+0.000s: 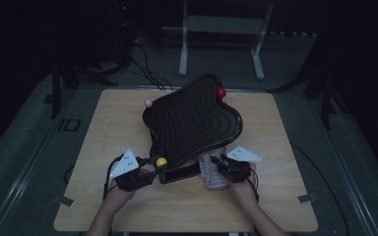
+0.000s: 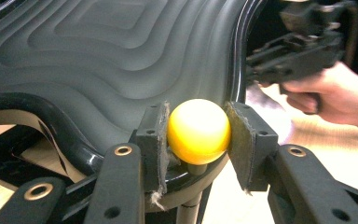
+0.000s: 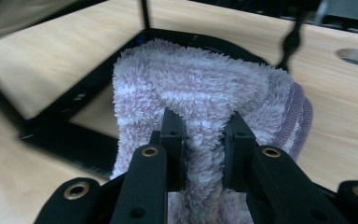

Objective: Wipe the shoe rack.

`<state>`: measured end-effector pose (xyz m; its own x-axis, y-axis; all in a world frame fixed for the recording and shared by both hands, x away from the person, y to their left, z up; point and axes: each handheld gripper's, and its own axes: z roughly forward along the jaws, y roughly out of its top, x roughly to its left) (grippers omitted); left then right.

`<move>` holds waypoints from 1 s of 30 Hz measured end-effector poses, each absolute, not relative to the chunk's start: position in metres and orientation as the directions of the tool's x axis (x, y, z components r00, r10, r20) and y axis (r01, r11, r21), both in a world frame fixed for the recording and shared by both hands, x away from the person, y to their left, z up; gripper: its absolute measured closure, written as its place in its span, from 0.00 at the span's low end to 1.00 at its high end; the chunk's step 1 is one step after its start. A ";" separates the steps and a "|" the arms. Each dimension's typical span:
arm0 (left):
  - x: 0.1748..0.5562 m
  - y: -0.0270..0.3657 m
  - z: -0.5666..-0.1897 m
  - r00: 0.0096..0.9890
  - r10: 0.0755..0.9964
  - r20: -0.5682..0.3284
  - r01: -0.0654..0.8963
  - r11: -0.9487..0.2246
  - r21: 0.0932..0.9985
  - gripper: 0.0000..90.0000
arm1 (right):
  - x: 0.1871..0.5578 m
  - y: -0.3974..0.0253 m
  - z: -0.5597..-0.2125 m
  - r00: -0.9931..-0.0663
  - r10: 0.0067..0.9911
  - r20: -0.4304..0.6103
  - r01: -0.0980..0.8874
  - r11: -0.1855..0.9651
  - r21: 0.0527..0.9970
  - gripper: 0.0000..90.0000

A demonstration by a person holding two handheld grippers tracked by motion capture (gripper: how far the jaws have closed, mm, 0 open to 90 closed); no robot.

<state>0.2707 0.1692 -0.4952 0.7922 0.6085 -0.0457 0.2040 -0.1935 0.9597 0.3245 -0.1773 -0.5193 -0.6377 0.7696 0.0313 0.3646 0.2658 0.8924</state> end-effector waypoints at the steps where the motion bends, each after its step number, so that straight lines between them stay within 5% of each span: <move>1: 0.271 0.169 -0.495 0.792 0.608 -0.046 0.204 -0.193 0.960 0.67 | 0.330 -0.178 -0.521 -0.630 0.776 0.030 0.366 0.263 0.893 0.83; 13: 0.271 0.170 -0.496 0.795 0.606 -0.040 0.198 -0.197 0.960 0.67 | 0.382 -0.177 -0.548 -0.586 0.797 0.146 0.497 0.211 0.842 0.82; 30: 0.270 0.169 -0.496 0.791 0.611 -0.034 0.194 -0.198 0.961 0.67 | 0.339 -0.166 -0.553 -0.671 0.729 0.135 0.487 0.296 0.822 0.84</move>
